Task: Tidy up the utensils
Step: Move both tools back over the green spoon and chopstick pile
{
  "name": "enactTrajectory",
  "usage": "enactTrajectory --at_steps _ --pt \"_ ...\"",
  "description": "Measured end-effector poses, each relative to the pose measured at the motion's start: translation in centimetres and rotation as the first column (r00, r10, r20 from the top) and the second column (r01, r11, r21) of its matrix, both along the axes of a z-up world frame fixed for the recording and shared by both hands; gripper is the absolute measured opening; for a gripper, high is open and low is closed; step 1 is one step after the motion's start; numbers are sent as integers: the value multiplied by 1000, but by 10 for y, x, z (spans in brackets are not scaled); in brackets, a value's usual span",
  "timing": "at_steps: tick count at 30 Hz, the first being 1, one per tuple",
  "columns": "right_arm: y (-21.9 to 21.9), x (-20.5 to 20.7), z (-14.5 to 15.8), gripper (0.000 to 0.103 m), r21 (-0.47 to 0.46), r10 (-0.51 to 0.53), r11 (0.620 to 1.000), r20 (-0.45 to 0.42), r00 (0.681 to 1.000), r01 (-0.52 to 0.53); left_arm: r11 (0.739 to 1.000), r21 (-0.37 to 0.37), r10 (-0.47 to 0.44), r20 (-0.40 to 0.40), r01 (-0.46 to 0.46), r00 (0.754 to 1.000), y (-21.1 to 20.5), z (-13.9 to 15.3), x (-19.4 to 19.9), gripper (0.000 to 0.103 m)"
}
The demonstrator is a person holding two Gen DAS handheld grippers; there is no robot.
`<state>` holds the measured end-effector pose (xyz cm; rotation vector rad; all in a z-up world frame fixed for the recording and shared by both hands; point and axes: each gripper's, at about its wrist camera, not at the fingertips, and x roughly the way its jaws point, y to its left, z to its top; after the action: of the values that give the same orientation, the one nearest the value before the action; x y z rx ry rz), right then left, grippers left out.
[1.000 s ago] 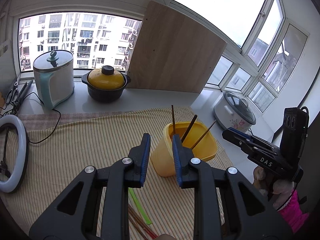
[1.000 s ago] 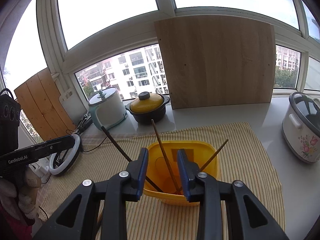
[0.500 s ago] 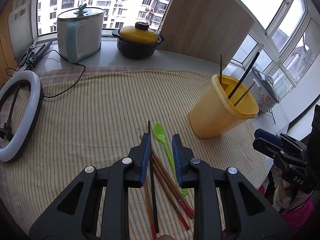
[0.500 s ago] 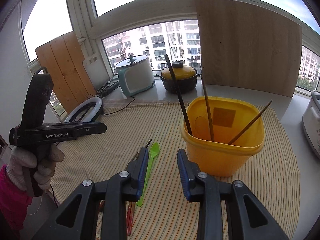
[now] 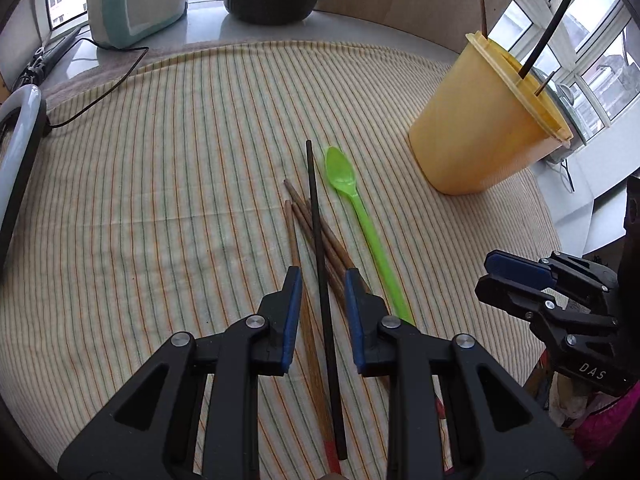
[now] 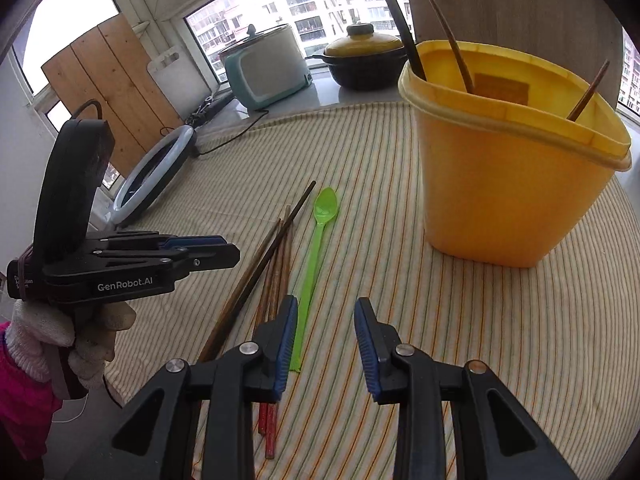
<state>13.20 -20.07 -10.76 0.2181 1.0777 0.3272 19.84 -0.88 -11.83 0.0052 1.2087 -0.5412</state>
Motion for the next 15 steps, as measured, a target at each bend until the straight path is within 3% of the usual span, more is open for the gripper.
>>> enactTrajectory --at_steps 5,15 --pt "5 9 -8 27 36 -19 999 -38 999 21 999 41 -4 -29 5 1000 -7 -12 9 21" --pt "15 20 -17 22 11 -33 999 -69 997 34 991 127 -52 5 51 999 -26 -15 8 20"
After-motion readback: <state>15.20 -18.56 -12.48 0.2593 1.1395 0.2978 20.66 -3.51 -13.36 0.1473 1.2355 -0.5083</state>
